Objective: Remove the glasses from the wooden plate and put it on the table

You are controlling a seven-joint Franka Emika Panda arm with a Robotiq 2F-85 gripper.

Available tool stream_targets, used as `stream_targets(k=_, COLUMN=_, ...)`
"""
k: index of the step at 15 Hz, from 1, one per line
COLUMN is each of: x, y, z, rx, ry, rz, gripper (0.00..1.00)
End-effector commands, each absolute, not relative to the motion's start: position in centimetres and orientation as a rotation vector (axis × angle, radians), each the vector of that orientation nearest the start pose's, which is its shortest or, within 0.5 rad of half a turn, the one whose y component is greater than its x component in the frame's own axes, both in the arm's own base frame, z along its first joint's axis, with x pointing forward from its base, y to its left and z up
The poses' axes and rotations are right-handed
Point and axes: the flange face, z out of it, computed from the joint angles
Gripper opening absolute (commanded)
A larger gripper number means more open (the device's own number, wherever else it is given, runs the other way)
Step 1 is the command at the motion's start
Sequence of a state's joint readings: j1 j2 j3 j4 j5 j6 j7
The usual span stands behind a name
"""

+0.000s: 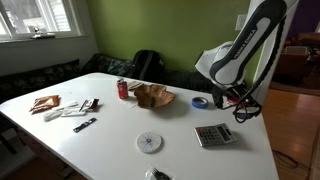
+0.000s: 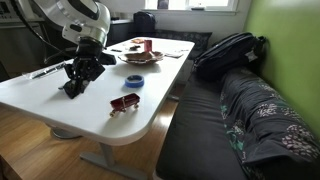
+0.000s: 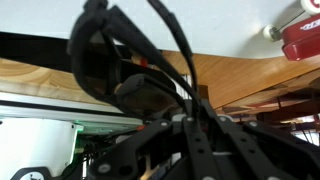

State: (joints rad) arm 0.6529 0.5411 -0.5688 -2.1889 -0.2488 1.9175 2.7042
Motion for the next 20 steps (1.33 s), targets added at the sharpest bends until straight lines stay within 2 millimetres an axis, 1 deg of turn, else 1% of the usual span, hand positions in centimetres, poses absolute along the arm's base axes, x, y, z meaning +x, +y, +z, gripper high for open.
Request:
stream_targets(k=1, x=46.7, y=0.0, z=14.9, rx=0.761, ry=-2.177, rz=0.443, gripper=0.11)
stream_targets(k=2, x=46.5, y=0.5, z=14.6, rx=0.786, ry=-2.178, rz=0.445, gripper=0.11)
stream_targets(k=4, x=46.6, y=0.8, z=14.6, rx=0.811, ry=-2.184, rz=0.429, gripper=0.11)
stream_targets(k=5, x=47.0, y=0.7, z=14.6, rx=0.823, ry=-2.194, rz=0.439, gripper=0.03)
stream_targets(k=6, x=47.5, y=0.5, z=14.6, rx=0.847, ry=-2.210, rz=0.444, gripper=0.03)
stream_targets(k=7, x=47.7, y=0.4, z=14.2, rx=0.867, ry=-2.210, rz=0.450, gripper=0.03)
stream_targets(k=11, x=47.9, y=-0.2, z=12.4, rx=0.915, ry=-2.203, rz=0.443, gripper=0.03)
stream_targets(k=12, x=48.0, y=-0.4, z=12.2, rx=0.927, ry=-2.203, rz=0.436, gripper=0.03)
stream_targets(k=13, x=48.1, y=-0.5, z=12.0, rx=0.936, ry=-2.197, rz=0.431, gripper=0.10)
stream_targets(k=14, x=48.1, y=-0.6, z=11.7, rx=0.939, ry=-2.194, rz=0.427, gripper=0.36)
stream_targets(k=15, x=48.2, y=-0.8, z=11.6, rx=0.938, ry=-2.190, rz=0.424, gripper=0.36)
stream_targets(k=18, x=48.2, y=-1.2, z=11.7, rx=0.933, ry=-2.189, rz=0.419, gripper=0.57)
stream_targets(k=20, x=48.1, y=-1.0, z=12.9, rx=0.936, ry=-2.197, rz=0.449, gripper=0.72)
